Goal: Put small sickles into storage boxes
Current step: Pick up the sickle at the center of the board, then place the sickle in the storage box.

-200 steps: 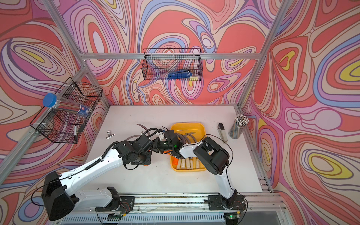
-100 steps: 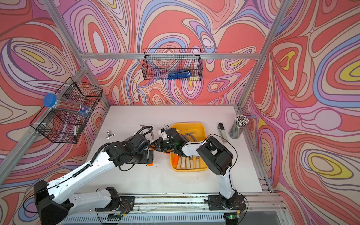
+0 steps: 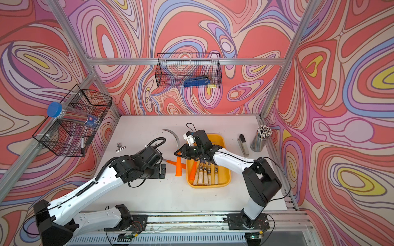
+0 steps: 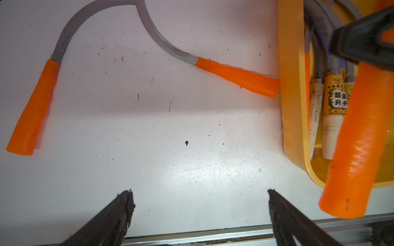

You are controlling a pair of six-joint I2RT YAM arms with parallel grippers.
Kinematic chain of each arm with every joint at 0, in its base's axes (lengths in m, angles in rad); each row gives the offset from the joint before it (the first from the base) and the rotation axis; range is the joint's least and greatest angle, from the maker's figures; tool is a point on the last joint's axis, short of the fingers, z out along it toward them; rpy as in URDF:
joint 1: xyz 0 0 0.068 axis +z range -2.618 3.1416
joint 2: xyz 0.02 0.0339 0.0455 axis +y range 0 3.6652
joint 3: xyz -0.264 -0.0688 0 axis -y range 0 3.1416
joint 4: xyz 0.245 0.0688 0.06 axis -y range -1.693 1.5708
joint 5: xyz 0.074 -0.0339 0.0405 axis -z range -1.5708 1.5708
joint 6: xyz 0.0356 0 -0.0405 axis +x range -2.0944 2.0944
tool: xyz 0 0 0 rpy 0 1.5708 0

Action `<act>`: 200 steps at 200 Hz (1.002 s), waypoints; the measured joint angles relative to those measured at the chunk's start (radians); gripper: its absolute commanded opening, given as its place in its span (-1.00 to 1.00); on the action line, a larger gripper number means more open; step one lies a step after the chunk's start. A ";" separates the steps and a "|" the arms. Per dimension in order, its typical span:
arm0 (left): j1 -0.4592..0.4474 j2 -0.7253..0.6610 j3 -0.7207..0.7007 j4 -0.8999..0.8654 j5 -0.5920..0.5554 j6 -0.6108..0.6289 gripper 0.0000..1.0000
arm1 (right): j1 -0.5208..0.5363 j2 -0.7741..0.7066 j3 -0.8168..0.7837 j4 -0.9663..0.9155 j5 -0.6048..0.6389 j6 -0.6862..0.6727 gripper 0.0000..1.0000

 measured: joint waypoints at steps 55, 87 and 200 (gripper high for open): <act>0.000 0.100 -0.034 0.050 0.013 0.028 0.99 | -0.055 -0.095 -0.034 -0.218 0.066 -0.149 -1.00; 0.000 0.103 -0.066 0.083 0.028 0.042 1.00 | -0.076 -0.145 -0.101 -0.266 0.110 -0.178 -1.00; 0.001 0.098 -0.129 0.139 0.077 0.122 0.99 | -0.092 -0.241 -0.314 -0.196 0.261 -0.099 -1.00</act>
